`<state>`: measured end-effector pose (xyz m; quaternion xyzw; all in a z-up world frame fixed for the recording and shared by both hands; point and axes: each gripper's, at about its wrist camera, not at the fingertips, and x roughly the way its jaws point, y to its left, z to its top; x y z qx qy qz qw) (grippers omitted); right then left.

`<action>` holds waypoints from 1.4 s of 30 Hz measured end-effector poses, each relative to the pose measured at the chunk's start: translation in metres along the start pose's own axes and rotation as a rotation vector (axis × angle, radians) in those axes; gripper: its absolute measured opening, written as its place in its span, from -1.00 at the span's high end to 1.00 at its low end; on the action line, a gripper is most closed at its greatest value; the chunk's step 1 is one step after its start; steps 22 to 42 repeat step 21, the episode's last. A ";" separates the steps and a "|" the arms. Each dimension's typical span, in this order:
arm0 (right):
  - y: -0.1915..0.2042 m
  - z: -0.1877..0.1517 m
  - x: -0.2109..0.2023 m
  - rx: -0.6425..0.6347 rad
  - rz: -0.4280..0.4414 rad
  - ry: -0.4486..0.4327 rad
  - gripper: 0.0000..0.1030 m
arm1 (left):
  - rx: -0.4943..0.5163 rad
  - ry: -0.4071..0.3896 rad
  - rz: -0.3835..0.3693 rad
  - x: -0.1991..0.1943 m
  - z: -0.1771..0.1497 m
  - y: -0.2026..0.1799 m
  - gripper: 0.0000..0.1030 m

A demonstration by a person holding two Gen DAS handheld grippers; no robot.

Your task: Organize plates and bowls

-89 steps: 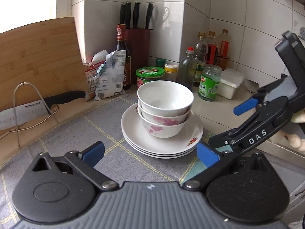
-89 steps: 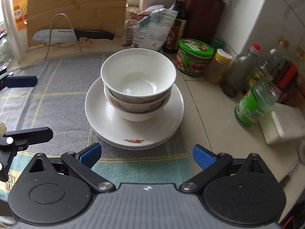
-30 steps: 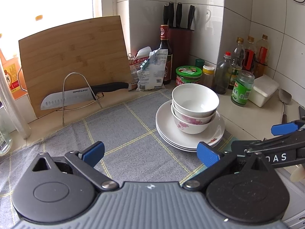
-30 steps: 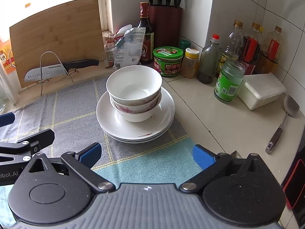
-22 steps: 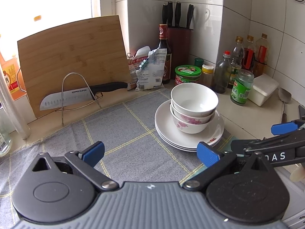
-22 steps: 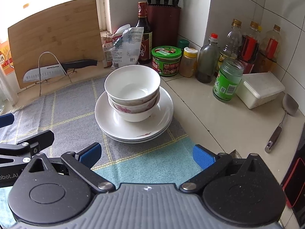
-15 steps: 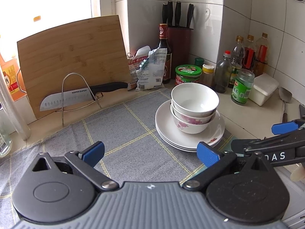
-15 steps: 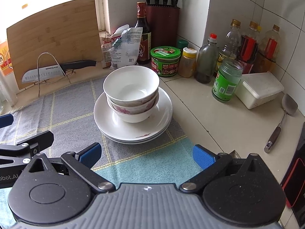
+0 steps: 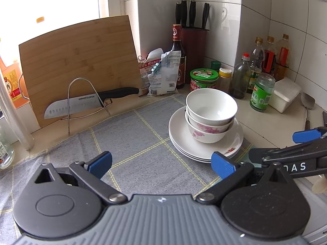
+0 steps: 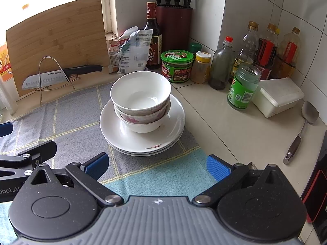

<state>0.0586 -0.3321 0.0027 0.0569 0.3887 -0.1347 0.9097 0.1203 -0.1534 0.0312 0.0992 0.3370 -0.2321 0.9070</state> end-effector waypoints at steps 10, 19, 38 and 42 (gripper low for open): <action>0.000 0.001 0.001 0.000 0.000 0.000 -1.00 | 0.000 0.002 0.002 0.001 0.001 0.001 -0.99; 0.001 0.003 0.002 0.000 -0.003 0.001 -1.00 | -0.003 0.004 0.000 0.002 0.002 0.003 -0.99; 0.001 0.003 0.002 -0.001 -0.005 0.000 -1.00 | -0.002 0.003 0.001 0.002 0.002 0.002 -0.99; 0.001 0.003 0.002 -0.001 -0.005 0.000 -1.00 | -0.002 0.003 0.001 0.002 0.002 0.002 -0.99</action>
